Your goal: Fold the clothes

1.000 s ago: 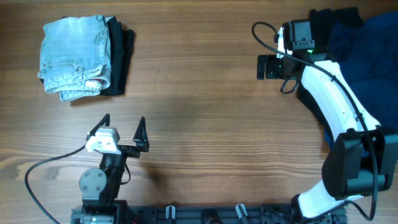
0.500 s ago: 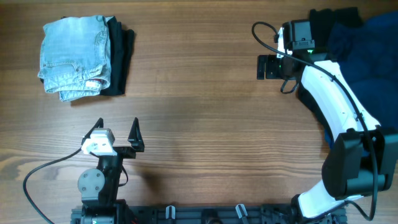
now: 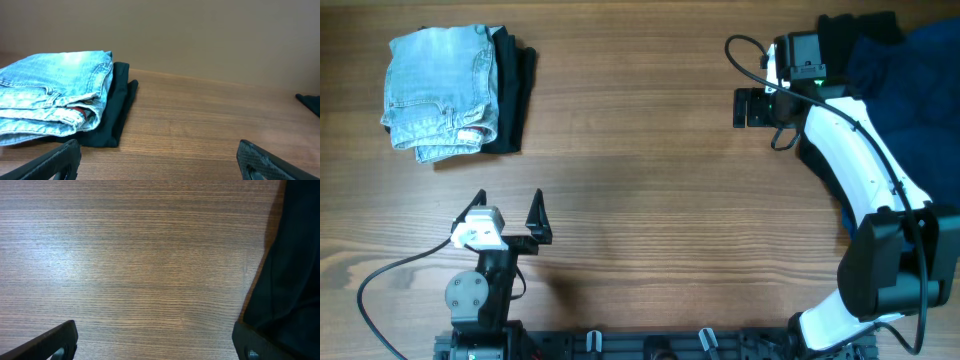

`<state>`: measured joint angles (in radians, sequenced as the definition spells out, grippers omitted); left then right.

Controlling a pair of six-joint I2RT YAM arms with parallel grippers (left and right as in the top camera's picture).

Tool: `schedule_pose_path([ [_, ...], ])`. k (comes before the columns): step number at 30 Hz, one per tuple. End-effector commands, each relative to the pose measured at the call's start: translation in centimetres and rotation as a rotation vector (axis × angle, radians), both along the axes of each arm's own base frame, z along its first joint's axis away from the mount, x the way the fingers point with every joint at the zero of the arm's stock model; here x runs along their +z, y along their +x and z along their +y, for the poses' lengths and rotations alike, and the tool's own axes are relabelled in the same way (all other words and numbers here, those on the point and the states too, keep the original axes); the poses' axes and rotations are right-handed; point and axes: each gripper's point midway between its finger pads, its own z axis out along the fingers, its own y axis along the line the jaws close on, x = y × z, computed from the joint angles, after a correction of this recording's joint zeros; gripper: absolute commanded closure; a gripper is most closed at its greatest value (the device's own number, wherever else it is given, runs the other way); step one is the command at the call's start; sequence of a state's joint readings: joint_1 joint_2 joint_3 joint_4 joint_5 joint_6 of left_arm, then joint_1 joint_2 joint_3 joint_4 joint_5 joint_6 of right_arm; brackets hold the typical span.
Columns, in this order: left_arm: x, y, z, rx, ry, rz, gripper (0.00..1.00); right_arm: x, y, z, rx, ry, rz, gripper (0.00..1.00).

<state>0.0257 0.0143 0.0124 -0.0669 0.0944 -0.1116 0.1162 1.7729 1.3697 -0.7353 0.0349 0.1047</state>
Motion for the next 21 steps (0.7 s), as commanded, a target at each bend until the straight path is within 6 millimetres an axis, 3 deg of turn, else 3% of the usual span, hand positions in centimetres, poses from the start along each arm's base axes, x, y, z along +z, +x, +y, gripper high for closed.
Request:
schedule_pose_path([
  [1, -0.1, 0.0, 0.2, 0.008, -0.009, -0.002, 0.0, -0.3, 0.3, -0.1, -0.004, -0.013, 0.003, 0.0],
  [10, -0.1, 0.0, 0.2, 0.008, -0.009, -0.002, 0.0, -0.3, 0.3, -0.1, -0.004, -0.013, 0.003, 0.0],
  [12, -0.1, 0.0, 0.2, 0.008, -0.009, -0.002, 0.0, 0.5, 0.3, 0.1, 0.001, -0.011, -0.016, 0.0],
  [14, -0.1, 0.0, 0.2, 0.008, -0.009, -0.002, 0.0, 2.7, 0.2, 0.7, 0.014, -0.004, -0.071, 0.0],
  [18, -0.1, 0.0, 0.2, 0.008, -0.009, -0.002, 0.0, 10.2, -1.1, 2.1, 0.05, 0.024, -0.254, 0.0],
  [21, -0.1, 0.0, 0.2, 0.008, -0.009, -0.002, 0.0, 15.9, -3.0, 1.8, 0.051, 0.047, -0.399, 0.0],
])
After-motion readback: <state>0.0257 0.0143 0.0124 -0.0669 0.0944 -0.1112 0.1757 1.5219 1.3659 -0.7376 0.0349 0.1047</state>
